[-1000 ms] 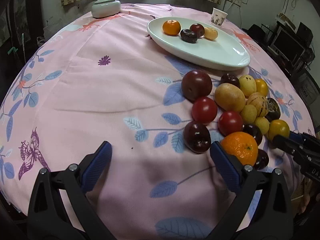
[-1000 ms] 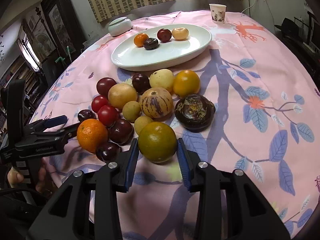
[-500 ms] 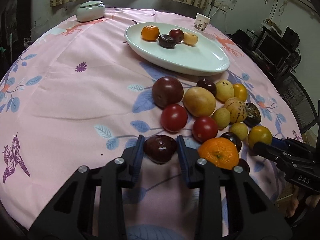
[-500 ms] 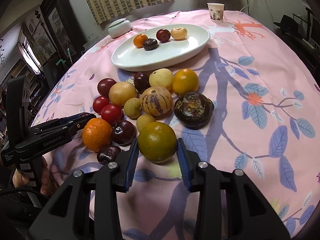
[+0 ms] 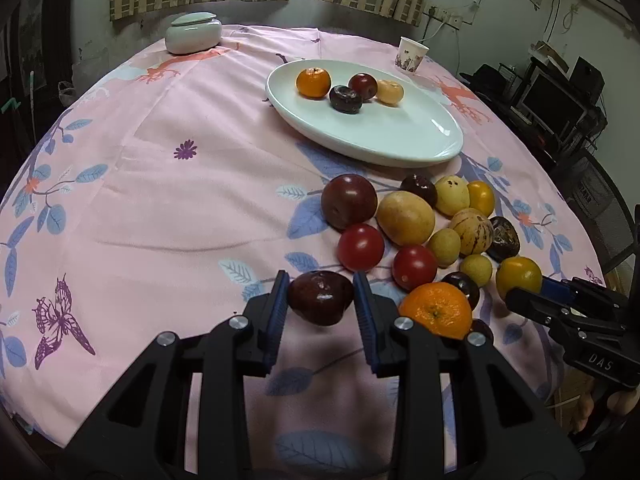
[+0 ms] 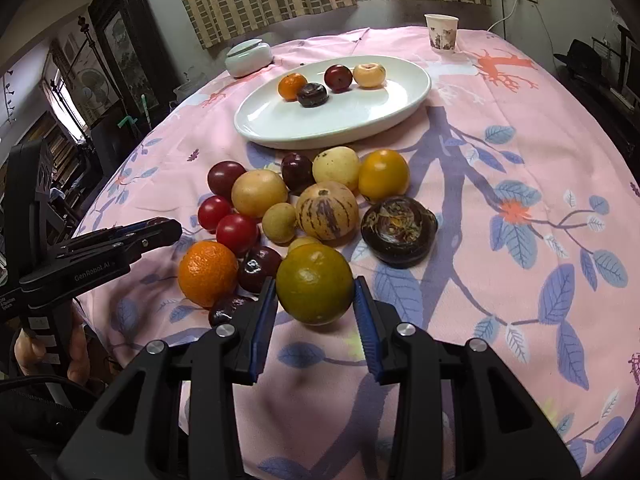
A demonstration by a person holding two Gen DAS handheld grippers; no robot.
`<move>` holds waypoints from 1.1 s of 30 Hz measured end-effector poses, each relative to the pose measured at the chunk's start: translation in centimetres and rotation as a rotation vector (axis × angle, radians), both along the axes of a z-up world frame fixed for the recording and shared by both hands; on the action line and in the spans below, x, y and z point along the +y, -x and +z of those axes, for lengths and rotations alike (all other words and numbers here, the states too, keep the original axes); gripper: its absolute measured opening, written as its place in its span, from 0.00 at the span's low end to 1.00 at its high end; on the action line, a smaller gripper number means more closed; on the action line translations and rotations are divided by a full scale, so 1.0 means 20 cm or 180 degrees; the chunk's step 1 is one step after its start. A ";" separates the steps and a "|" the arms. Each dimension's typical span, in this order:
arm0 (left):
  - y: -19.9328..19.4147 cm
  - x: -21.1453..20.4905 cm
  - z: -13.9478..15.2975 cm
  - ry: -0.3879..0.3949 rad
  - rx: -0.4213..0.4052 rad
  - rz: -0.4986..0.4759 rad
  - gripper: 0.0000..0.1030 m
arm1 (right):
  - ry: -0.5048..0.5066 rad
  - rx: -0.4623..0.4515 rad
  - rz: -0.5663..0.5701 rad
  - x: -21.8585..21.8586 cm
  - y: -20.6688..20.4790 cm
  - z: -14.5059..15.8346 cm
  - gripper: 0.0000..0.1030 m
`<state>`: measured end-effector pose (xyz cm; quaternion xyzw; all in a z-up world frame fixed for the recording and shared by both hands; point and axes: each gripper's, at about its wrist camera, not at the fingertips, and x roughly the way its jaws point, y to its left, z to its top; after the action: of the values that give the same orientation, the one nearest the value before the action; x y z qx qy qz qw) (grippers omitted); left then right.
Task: Organize fruits
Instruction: 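Lower both held fruits onto the white plate and open both grippers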
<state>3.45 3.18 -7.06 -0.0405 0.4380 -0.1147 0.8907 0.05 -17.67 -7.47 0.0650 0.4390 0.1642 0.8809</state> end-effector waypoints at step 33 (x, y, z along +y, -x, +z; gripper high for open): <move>-1.01 -0.24 0.35 -0.0120 0.0067 -0.0145 0.32 | 0.0174 -0.0088 0.0263 0.07 -0.85 0.27 0.38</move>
<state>23.62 -1.70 -0.04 -0.0149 0.4502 -0.1263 0.8838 16.96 -16.31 -2.12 0.0205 0.4335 0.1892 0.8809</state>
